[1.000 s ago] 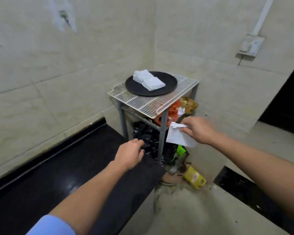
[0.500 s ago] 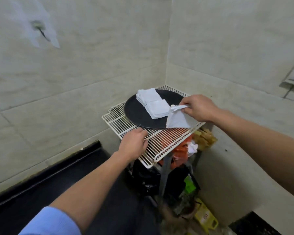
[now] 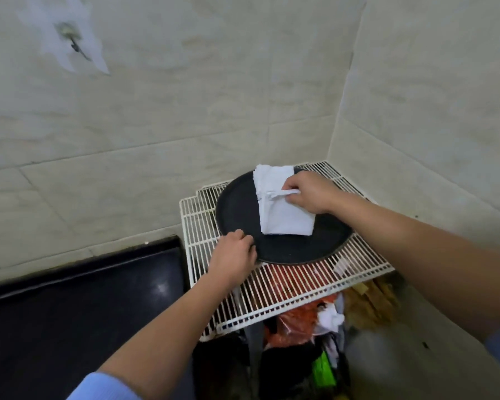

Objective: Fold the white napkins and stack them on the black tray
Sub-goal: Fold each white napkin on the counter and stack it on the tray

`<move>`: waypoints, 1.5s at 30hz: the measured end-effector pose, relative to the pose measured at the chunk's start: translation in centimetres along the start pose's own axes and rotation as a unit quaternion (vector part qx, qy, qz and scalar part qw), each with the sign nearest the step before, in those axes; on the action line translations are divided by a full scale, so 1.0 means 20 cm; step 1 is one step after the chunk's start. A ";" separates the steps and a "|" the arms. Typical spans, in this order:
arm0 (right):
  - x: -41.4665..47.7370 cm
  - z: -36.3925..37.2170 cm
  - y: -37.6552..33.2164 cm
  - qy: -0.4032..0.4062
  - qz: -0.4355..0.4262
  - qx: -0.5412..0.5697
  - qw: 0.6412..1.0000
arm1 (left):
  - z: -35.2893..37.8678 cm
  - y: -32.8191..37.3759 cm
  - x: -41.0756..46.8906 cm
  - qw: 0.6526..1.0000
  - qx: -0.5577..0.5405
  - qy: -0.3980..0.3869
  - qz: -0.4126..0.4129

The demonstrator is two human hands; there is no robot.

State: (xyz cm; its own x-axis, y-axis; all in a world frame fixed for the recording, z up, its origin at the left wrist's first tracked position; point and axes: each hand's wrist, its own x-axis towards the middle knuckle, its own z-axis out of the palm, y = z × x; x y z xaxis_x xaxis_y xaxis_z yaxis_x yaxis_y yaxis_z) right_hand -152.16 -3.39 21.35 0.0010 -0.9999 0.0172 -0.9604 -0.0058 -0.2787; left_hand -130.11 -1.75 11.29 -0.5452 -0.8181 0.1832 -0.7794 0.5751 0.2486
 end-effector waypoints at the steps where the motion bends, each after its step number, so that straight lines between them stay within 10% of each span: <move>1: 0.05 0.02 0.02 -0.002 0.000 0.008 1.000 | 0.01 0.00 -0.01 1.000 0.000 0.005 -0.002; 14: 0.14 0.38 0.12 0.105 -0.030 -0.082 0.991 | 0.09 -0.07 -0.01 0.999 -0.011 0.047 0.021; 32: 0.06 0.45 0.11 0.009 -0.050 -0.072 0.996 | 0.01 -0.10 -0.06 0.997 0.007 0.072 0.006; 45: -0.17 0.57 -1.10 0.097 -0.271 -0.018 0.958 | -0.44 -0.74 -1.07 0.975 0.090 0.084 -0.184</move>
State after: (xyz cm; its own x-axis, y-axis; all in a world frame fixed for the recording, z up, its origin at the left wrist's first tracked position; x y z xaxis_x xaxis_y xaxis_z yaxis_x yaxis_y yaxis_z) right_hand -127.87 -0.08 16.38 0.4524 -0.8286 0.3297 -0.8428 -0.5182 -0.1457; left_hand -104.30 7.28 12.13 -0.1709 -0.9474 0.2707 -0.9627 0.2190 0.1589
